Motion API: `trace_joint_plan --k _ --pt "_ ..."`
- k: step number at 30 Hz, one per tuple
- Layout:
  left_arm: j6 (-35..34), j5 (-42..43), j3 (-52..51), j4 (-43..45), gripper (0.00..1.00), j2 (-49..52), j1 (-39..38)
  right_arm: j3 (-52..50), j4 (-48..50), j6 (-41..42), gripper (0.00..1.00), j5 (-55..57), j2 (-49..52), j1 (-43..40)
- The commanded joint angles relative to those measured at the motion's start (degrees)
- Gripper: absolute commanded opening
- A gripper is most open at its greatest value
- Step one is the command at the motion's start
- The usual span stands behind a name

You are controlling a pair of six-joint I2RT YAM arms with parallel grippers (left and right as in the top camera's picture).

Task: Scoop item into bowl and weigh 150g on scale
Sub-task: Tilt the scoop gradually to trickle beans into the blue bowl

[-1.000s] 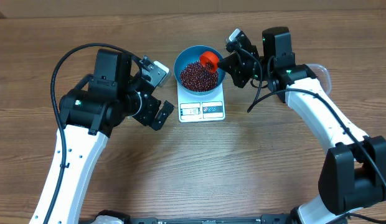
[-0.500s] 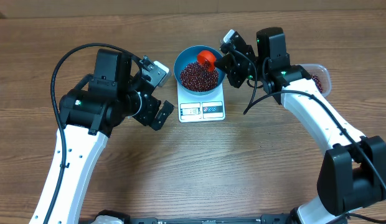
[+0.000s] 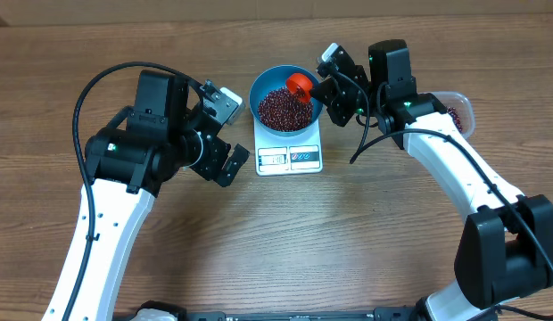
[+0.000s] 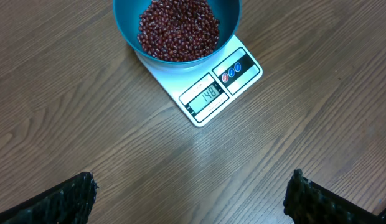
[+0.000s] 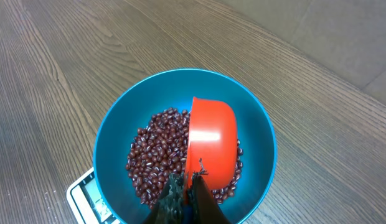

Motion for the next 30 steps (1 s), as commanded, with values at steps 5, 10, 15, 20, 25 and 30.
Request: trace_joint_plan --k 5,10,15,20,25,30 --pt "-0.5 1.1 1.2 0.0 1.0 0.0 0.0 1.9 0.2 -0.2 0.04 0.1 -1.7 -0.2" --pt "-0.5 1.1 1.2 0.0 1.0 0.0 0.0 1.9 0.2 -0.2 0.03 0.1 -1.7 -0.2" --pt "-0.5 1.1 1.2 0.0 1.0 0.0 0.0 1.9 0.2 -0.2 0.04 -0.9 -1.7 -0.2" --pt "-0.5 1.1 1.2 0.0 1.0 0.1 0.0 1.9 0.6 -0.3 0.04 -9.3 -1.7 -0.2" --pt "-0.5 1.1 1.2 0.0 1.0 0.1 0.0 1.9 0.6 -0.3 0.04 -0.3 -1.7 -0.3" --pt "-0.5 1.1 1.2 0.0 1.0 0.1 0.0 1.9 0.6 -0.2 0.04 -2.9 -1.7 -0.3"
